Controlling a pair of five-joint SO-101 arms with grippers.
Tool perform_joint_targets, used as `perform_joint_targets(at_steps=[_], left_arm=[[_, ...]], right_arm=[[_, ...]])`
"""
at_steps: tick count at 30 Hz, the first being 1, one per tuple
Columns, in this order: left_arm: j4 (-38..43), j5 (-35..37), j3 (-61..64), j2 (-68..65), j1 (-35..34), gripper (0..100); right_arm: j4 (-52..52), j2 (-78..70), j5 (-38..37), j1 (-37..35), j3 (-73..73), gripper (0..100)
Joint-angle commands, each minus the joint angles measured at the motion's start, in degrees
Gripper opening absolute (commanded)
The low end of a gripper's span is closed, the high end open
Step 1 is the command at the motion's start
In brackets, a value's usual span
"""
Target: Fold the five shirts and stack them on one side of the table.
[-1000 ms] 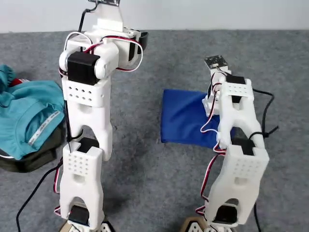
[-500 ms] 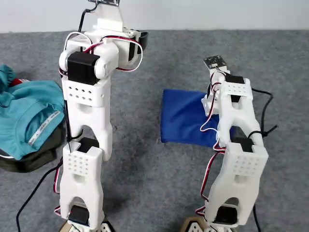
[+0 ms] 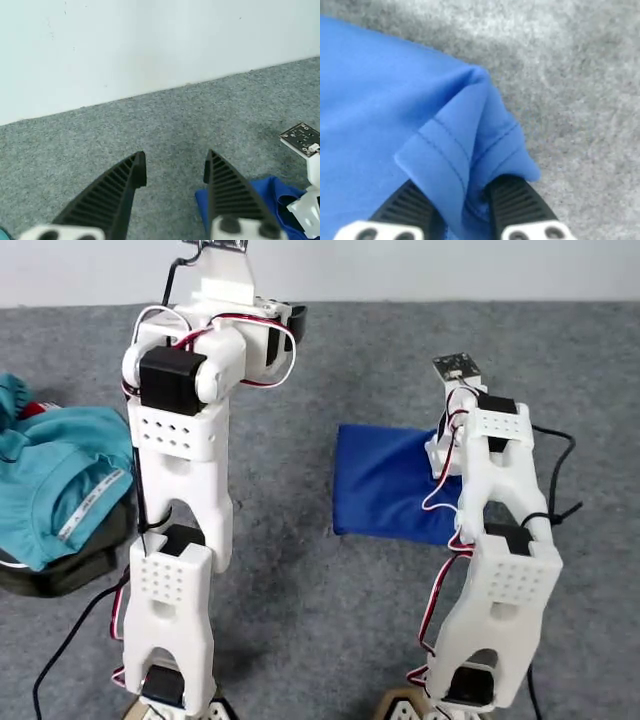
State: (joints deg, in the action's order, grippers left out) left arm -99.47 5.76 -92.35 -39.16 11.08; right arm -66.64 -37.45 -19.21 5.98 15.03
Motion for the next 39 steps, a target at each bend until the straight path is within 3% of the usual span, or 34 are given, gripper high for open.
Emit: perform_joint_targets(at_steps=[1,5,14,19,28,35,39], left_arm=[[-1.1,0.1,-1.8,3.7,0.2,19],[-1.1,0.1,-1.8,3.7,0.2,19],[-1.1,0.1,-1.8,3.7,0.7,19],[-1.1,0.1,-1.8,3.7,0.7,19],[-1.1,0.1,-1.8,3.7,0.7,19],[-1.2,0.1,-1.8,3.7,0.7,19],[-1.2,0.1,-1.8,3.7,0.7,19]], right_arm=[[-2.5,0.7,1.2,0.6,4.7,0.9],[-4.4,2.9,10.1,5.1,11.3,0.9],[-4.7,2.9,29.3,26.5,12.0,0.9],[-10.1,2.9,36.4,35.5,12.0,0.9],[-17.0,1.0,34.8,43.2,12.0,2.7],[-25.0,2.2,27.5,46.3,12.3,29.8],[-27.1,5.5,24.9,50.9,12.3,39.3]])
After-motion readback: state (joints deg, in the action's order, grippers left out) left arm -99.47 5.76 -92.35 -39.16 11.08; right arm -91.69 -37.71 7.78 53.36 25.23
